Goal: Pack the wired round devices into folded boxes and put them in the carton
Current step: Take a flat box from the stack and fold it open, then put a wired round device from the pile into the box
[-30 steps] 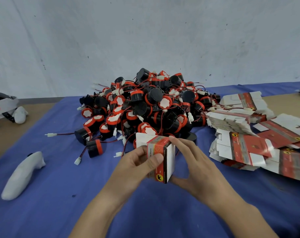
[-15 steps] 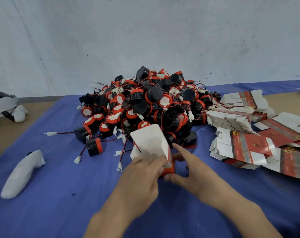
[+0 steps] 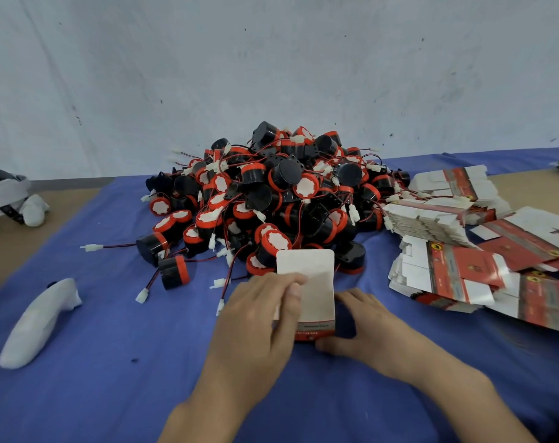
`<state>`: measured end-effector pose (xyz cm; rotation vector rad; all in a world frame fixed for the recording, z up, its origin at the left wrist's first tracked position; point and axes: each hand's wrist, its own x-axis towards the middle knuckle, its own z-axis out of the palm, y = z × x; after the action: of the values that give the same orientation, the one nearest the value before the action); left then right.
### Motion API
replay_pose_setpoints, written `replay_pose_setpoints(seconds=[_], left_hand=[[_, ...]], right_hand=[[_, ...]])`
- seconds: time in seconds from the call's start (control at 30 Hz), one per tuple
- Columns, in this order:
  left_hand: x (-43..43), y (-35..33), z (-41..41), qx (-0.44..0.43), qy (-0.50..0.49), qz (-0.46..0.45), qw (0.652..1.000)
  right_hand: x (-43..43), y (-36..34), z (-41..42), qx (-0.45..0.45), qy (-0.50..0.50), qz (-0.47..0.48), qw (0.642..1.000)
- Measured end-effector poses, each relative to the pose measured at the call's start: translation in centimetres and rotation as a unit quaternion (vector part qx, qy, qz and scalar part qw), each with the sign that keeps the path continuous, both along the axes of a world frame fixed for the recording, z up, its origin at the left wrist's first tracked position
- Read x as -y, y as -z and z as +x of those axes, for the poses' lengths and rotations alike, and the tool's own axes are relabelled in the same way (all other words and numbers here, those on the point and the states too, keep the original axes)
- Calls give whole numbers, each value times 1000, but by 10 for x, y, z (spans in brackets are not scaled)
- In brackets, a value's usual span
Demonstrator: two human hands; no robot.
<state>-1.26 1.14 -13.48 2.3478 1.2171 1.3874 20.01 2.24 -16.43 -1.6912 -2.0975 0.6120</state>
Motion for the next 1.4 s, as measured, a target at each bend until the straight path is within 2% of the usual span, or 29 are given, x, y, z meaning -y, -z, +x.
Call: replay_pose_setpoints(seconds=[0.13, 0.27, 0.37, 0.57, 0.73, 0.87, 1.0, 1.1, 1.2, 1.3, 1.4], left_hand=[[-13, 2, -9, 65, -68, -62, 994], [-34, 12, -19, 71, -139, -122, 980], [-48, 24, -25, 81, -156, -183, 967], [-62, 18, -20, 118, -127, -200, 964], [-80, -6, -1, 173, -110, -273, 940], [-104, -24, 11, 134, -120, -356, 917], [-112, -31, 15, 100, -107, -363, 920], [-109, -42, 5, 181, -108, -348, 913], [-104, -60, -14, 349, -139, -270, 886], [-95, -72, -30, 500, -122, -169, 840], [-81, -78, -45, 626, -46, -126, 769]], right_hand=[[1, -2, 2, -15, -11, -24, 1000], [3, -7, 4, -74, 0, -42, 996], [4, -10, 3, -99, 8, -47, 994], [5, -19, 1, -143, 5, -42, 989], [5, -22, 3, -152, 11, -40, 987], [3, -19, 7, -156, 23, -42, 987], [0, -19, 8, -171, 27, -46, 984], [0, -20, 8, -182, 30, -45, 982], [2, -22, 8, -183, 32, -35, 982], [3, -25, 6, -196, 33, -24, 980], [5, -27, 5, -208, 37, -10, 977]])
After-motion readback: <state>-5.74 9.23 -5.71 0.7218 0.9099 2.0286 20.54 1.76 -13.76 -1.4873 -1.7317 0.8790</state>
